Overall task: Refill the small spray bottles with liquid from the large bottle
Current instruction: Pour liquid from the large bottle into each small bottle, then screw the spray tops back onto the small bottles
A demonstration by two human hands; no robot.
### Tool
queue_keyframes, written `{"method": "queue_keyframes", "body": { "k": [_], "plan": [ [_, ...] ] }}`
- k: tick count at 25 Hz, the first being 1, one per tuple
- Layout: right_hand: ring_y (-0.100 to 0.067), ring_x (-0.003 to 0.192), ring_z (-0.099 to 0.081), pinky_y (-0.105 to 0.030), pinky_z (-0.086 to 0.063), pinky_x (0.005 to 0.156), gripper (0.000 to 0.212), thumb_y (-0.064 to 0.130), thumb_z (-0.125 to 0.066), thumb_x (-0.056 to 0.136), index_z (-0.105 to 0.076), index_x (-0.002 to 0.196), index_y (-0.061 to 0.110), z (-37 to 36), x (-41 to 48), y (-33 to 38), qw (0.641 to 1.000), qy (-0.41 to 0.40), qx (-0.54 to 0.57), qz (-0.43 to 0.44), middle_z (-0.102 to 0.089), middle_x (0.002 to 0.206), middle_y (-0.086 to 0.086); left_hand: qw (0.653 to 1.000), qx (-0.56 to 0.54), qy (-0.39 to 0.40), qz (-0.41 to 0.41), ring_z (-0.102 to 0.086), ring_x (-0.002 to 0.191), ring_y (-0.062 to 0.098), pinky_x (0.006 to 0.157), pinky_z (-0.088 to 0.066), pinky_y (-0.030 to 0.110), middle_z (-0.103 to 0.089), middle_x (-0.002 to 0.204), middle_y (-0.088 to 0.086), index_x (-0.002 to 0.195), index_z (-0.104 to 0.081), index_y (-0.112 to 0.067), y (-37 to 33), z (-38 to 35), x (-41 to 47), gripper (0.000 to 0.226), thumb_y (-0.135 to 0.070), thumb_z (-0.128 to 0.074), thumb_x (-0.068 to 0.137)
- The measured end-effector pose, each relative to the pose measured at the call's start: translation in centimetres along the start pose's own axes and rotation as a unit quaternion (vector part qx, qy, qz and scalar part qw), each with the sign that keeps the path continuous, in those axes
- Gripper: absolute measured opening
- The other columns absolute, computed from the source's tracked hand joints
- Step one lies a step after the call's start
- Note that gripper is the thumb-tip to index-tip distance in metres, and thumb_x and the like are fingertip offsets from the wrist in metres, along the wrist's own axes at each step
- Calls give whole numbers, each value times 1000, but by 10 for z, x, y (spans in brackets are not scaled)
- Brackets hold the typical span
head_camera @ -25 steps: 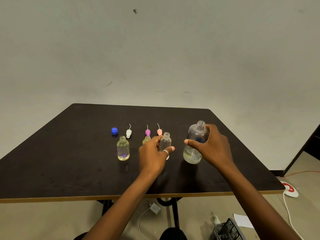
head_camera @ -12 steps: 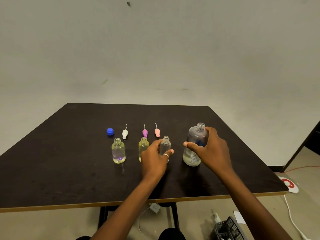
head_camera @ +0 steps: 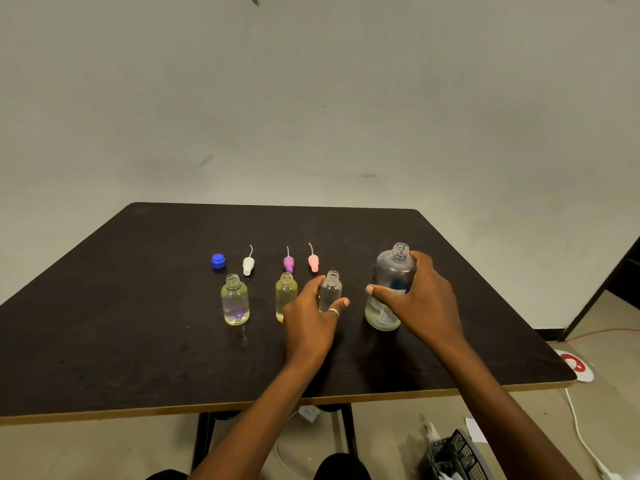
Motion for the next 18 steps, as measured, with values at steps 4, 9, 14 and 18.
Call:
{"method": "queue_keyframes", "body": {
  "k": [4, 9, 14, 18],
  "plan": [
    [-29, 131, -49, -44, -46, 103, 114, 64, -77, 61, -24, 149, 16, -5, 2, -4, 999, 40, -12, -35, -44, 149, -7, 1000, -1, 12, 7, -63, 102, -2, 79, -45, 3, -68, 113, -13, 136, -55, -20, -8, 3, -2, 69, -27, -85, 74],
    [-31, 139, -37, -49, -41, 105, 127, 85, -61, 53, -19, 151, 17, 16, 2, 16, 997, 47, -41, -41, -32, 156, -9, 999, 39, -11, -2, -59, 116, 8, 87, -41, 11, -64, 128, -3, 142, -49, -18, -30, 27, -30, 81, -35, -85, 72],
    [-25, 127, -47, -46, -44, 100, 68, 67, -57, 82, -49, 132, 22, 71, -21, 88, 988, -116, -71, 75, -50, 138, -5, 992, 67, -72, -82, -64, 110, 4, 88, -50, 17, -69, 122, -5, 131, -60, -23, -50, 84, -53, 60, -36, -80, 76],
    [-8, 106, -59, -33, -51, 90, 28, 43, -60, 92, -64, 115, 27, 49, -29, 154, 978, -18, -32, 205, -64, 115, 9, 978, 97, -147, -113, -62, 115, 13, 92, -48, 21, -66, 127, 1, 132, -60, -16, -51, 140, -45, 60, -27, -81, 77]
  ]
}}
Point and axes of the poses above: each hand's wrist, its own x-axis towards the middle knuckle, its own z-axis out of the back of the hand, y = z × x, the point moved 8 cm from there along x, towards the middle knuckle
